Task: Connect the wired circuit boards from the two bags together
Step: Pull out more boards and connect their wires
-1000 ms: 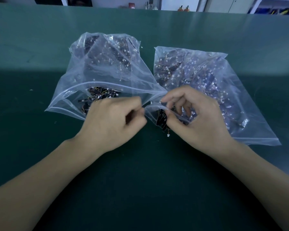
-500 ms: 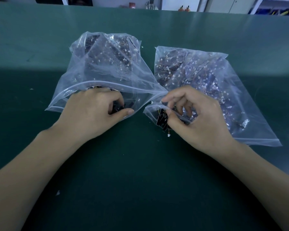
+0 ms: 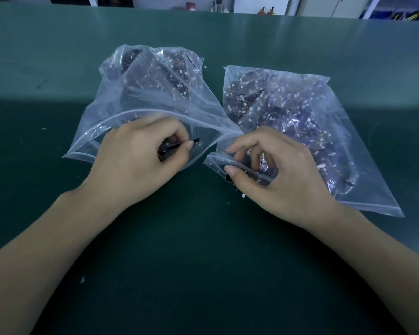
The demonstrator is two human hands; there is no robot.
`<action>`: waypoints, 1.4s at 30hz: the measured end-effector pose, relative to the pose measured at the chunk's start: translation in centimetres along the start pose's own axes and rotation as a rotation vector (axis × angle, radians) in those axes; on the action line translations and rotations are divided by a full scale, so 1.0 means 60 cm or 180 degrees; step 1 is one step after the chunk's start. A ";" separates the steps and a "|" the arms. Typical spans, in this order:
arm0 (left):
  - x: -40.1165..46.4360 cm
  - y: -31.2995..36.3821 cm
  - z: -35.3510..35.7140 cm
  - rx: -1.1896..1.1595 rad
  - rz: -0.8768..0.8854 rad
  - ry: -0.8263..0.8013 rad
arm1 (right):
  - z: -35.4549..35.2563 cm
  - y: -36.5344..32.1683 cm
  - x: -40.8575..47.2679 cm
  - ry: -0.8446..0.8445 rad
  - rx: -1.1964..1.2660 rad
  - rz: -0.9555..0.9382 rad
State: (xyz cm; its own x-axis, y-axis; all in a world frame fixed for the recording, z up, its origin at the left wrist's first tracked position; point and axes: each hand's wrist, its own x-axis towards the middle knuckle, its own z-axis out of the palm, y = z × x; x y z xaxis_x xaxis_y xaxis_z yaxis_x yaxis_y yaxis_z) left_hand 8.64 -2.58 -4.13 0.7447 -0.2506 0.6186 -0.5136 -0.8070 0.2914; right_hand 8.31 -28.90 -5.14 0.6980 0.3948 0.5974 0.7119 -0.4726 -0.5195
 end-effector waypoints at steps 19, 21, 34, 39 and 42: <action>-0.012 0.040 0.018 -0.0739 0.0549 0.0446 | 0.000 -0.005 0.004 0.0232 0.0476 -0.0102; -0.011 0.040 0.018 -0.0769 0.0447 0.0485 | 0.000 -0.006 0.003 0.0237 0.0501 -0.0092; -0.011 0.041 0.016 -0.0938 0.0313 0.0537 | 0.004 -0.008 0.003 0.0172 0.0471 -0.0048; -0.011 0.044 0.016 -0.1010 0.0393 0.0485 | 0.004 -0.009 0.003 0.0167 0.0472 -0.0038; -0.012 0.045 0.018 -0.1000 0.0418 0.0431 | 0.004 -0.006 0.003 0.0138 0.0456 -0.0001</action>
State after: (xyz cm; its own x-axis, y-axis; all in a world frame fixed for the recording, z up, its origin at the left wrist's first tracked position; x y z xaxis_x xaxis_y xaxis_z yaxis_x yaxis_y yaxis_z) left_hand 7.18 -5.13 -4.56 0.6112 -0.2510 0.7506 -0.7227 -0.5637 0.4000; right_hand 8.17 -28.47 -5.00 0.6961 0.3591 0.6217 0.7180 -0.3541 -0.5993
